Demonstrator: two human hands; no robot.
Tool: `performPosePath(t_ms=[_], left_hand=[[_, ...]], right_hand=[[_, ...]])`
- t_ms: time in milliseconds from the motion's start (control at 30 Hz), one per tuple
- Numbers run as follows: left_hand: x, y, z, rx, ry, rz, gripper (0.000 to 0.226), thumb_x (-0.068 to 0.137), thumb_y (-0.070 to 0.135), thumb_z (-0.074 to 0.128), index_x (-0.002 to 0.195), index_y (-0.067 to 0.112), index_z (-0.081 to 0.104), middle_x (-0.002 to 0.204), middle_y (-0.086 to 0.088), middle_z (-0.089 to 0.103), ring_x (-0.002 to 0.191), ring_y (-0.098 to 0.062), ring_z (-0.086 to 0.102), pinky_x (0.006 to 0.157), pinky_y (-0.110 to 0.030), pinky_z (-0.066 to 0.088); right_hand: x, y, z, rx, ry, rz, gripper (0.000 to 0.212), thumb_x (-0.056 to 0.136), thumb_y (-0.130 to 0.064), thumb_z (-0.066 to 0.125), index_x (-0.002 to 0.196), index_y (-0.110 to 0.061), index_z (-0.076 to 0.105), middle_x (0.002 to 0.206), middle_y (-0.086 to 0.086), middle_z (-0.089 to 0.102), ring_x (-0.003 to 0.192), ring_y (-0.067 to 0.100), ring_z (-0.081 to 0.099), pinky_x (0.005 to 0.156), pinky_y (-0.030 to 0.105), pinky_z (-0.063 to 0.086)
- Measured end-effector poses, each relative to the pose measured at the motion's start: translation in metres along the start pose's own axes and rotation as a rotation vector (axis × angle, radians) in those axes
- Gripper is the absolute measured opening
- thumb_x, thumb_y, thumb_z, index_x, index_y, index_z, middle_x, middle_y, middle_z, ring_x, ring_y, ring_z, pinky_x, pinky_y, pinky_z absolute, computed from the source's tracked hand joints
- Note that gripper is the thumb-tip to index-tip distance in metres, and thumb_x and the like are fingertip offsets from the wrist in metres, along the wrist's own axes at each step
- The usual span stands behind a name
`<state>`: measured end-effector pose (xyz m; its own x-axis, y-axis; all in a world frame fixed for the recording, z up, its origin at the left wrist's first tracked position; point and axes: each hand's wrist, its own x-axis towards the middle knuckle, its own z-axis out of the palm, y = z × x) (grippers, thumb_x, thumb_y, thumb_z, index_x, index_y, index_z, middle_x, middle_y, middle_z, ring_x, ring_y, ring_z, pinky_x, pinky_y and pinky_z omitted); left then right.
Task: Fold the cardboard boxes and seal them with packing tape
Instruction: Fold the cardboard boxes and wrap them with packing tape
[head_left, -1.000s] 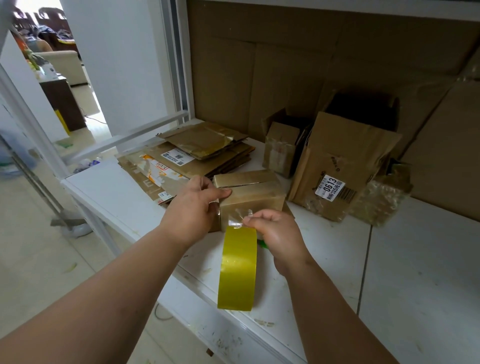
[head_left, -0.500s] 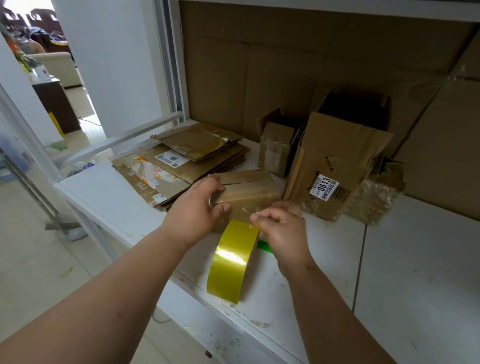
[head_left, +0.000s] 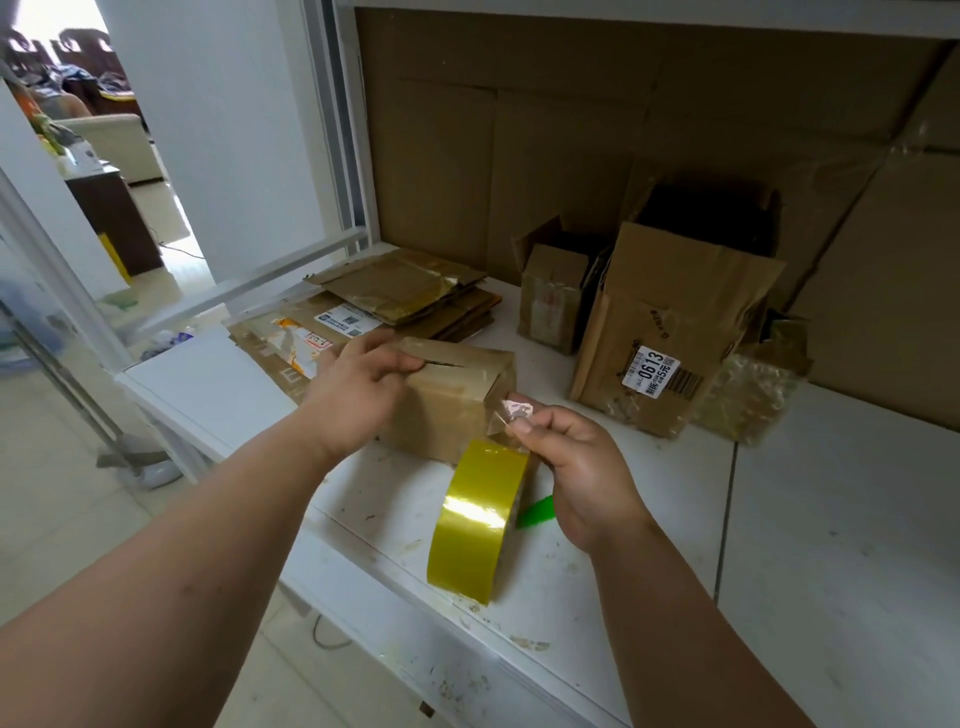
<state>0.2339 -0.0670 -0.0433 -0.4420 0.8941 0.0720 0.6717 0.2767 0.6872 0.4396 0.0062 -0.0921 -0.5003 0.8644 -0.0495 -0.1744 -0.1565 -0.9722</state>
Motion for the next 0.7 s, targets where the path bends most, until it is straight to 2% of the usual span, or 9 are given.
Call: performPosePath(t_ms=[33, 100, 167, 267, 367, 433, 500, 600, 700], left_hand=[[-0.002, 0.005, 0.000, 0.121, 0.014, -0.039, 0.020, 0.096, 0.046, 0.043, 0.106, 0.044, 0.060, 0.149, 0.005, 0.039, 0.138, -0.028, 0.023, 0.115, -0.049, 0.021], [-0.004, 0.016, 0.006, 0.326, -0.004, -0.073, 0.065, 0.074, 0.088, 0.033, 0.105, 0.036, 0.055, 0.137, 0.000, 0.045, 0.133, -0.031, 0.030, 0.108, -0.053, 0.025], [-0.006, 0.024, 0.015, 0.442, 0.020, -0.049, 0.098, 0.058, 0.100, 0.026, 0.116, 0.025, 0.051, 0.134, -0.004, 0.049, 0.130, -0.033, 0.036, 0.106, -0.054, 0.030], [-0.008, 0.032, 0.020, 0.531, -0.040, -0.011, 0.106, 0.056, 0.099, 0.030, 0.136, 0.030, 0.044, 0.142, -0.003, 0.045, 0.135, -0.032, 0.034, 0.107, -0.055, 0.029], [-0.008, 0.038, 0.015, 0.628, -0.127, 0.028, 0.094, 0.065, 0.092, 0.041, 0.141, 0.036, 0.046, 0.142, 0.000, 0.044, 0.134, -0.030, 0.036, 0.104, -0.053, 0.031], [-0.009, 0.041, 0.013, 0.618, -0.151, 0.093, 0.083, 0.070, 0.081, 0.051, 0.137, 0.033, 0.052, 0.140, -0.001, 0.047, 0.130, -0.028, 0.041, 0.106, -0.049, 0.037], [-0.010, 0.043, 0.011, 0.575, -0.224, 0.195, 0.082, 0.068, 0.068, 0.055, 0.138, 0.026, 0.054, 0.144, -0.002, 0.048, 0.132, -0.024, 0.043, 0.109, -0.038, 0.038], [-0.014, 0.040, 0.012, 0.517, -0.347, 0.342, 0.077, 0.080, 0.042, 0.068, 0.149, 0.018, 0.043, 0.159, 0.001, 0.033, 0.145, -0.012, 0.028, 0.106, -0.010, 0.015], [-0.014, 0.034, 0.012, 0.460, -0.380, 0.420, 0.071, 0.087, 0.023, 0.067, 0.152, 0.017, 0.038, 0.162, 0.005, 0.027, 0.147, -0.007, 0.022, 0.103, -0.003, 0.005]], right_hand=[[-0.001, 0.000, 0.001, 0.026, -0.005, 0.007, 0.020, 0.090, 0.002, 0.061, 0.074, -0.008, 0.063, 0.124, 0.006, 0.068, 0.110, 0.005, 0.065, 0.087, 0.018, 0.048], [-0.005, -0.002, 0.003, 0.055, -0.006, 0.013, 0.019, 0.090, 0.002, 0.061, 0.075, -0.009, 0.064, 0.117, 0.004, 0.072, 0.107, 0.004, 0.067, 0.082, 0.016, 0.049], [-0.009, -0.004, 0.005, 0.045, -0.002, 0.018, 0.021, 0.090, -0.001, 0.061, 0.072, -0.012, 0.063, 0.105, 0.004, 0.072, 0.101, 0.012, 0.067, 0.085, 0.021, 0.047], [-0.018, -0.007, 0.004, 0.062, 0.021, 0.044, 0.021, 0.092, -0.006, 0.060, 0.072, -0.012, 0.060, 0.086, 0.011, 0.063, 0.081, 0.020, 0.057, 0.076, 0.032, 0.042], [-0.023, -0.010, 0.000, 0.190, 0.079, 0.075, 0.020, 0.094, -0.004, 0.057, 0.074, -0.010, 0.059, 0.094, 0.015, 0.067, 0.080, 0.019, 0.063, 0.081, 0.038, 0.047], [-0.027, -0.013, -0.002, 0.350, 0.111, 0.095, 0.017, 0.090, -0.001, 0.057, 0.074, -0.009, 0.057, 0.097, 0.015, 0.073, 0.079, 0.020, 0.070, 0.075, 0.036, 0.056], [-0.029, -0.018, -0.005, 0.445, 0.126, 0.096, 0.008, 0.079, -0.003, 0.061, 0.077, -0.008, 0.056, 0.093, 0.015, 0.074, 0.079, 0.022, 0.072, 0.069, 0.035, 0.061], [-0.033, -0.024, -0.012, 0.397, 0.088, 0.083, 0.006, 0.074, -0.006, 0.062, 0.076, -0.008, 0.056, 0.083, 0.014, 0.073, 0.077, 0.022, 0.070, 0.070, 0.034, 0.059], [-0.038, -0.030, -0.017, 0.300, 0.015, 0.072, 0.008, 0.073, -0.009, 0.062, 0.076, -0.007, 0.055, 0.074, 0.011, 0.069, 0.068, 0.018, 0.067, 0.067, 0.032, 0.054]])
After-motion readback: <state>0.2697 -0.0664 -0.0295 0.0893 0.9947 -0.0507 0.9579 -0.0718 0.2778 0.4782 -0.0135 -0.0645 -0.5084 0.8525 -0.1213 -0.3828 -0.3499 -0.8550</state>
